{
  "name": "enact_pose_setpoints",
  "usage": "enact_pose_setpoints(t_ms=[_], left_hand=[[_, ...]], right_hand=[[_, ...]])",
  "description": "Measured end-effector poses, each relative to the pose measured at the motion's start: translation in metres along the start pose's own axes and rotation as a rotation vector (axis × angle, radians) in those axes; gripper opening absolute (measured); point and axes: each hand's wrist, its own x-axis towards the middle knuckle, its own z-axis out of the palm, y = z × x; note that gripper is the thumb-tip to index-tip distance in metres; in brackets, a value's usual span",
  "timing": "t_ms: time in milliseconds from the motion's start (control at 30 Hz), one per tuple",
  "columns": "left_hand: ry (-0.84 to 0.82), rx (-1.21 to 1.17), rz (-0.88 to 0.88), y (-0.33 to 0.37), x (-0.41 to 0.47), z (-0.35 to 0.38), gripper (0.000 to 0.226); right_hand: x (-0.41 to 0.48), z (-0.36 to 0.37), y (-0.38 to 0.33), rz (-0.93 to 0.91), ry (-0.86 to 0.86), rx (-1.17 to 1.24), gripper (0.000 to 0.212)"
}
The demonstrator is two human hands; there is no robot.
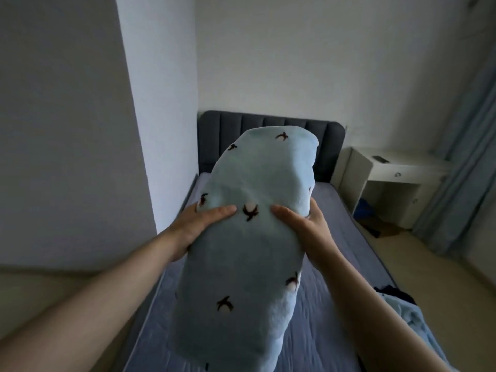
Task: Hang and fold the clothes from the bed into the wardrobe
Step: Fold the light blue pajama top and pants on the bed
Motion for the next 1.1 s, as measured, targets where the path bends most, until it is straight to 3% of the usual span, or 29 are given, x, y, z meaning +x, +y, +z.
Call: enact_pose_setpoints(t_ms=[167, 333, 833, 1100], left_hand=[[0.180, -0.073, 0.074, 0.033, -0.046, -0.016, 0.057], [0.299, -0.098, 0.154, 0.044, -0.102, -0.048, 0.057], [0.583, -0.106, 0.186, 0.051, -0.290, -0.250, 0.047], [0.854, -0.106, 0.256, 0.054, -0.342, -0.337, 0.055]], right_hand=[[0.003, 0.025, -0.050, -0.097, -0.189, 0.021, 0.059], [-0.014, 0.073, -0.079, -0.155, -0.319, 0.044, 0.061], [-0.090, 0.332, -0.115, -0.155, -0.714, 0.183, 0.052], [-0.090, 0.460, -0.137, -0.210, -0.938, 0.230, 0.053]])
